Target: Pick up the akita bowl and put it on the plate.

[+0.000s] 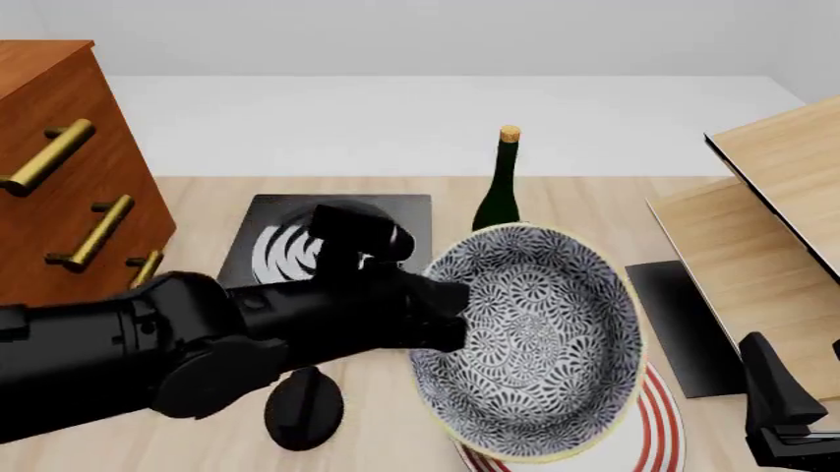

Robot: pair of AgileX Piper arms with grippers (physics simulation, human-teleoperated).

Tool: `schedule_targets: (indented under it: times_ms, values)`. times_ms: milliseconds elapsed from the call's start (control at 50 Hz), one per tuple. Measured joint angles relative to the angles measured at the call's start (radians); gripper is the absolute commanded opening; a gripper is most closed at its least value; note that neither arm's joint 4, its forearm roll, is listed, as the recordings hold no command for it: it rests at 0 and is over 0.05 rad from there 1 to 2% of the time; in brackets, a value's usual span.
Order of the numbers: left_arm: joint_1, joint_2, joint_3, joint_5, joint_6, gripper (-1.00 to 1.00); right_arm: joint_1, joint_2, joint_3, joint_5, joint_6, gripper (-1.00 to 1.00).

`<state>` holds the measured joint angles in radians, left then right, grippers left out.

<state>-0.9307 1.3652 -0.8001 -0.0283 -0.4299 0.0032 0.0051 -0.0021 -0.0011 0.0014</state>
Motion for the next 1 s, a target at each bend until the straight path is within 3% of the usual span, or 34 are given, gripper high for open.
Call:
schedule_targets:
  times_ms: [400, 1000]
  values:
    - [-0.054, 0.176, -0.102, 0.005, 0.000, -1.00, 0.000, 0.000, 0.000, 0.000, 0.000, 1.00]
    - [-0.084, 0.352, -0.174, -0.025, 0.024, -1.00, 0.000, 0.000, 0.000, 0.000, 0.000, 1.00]
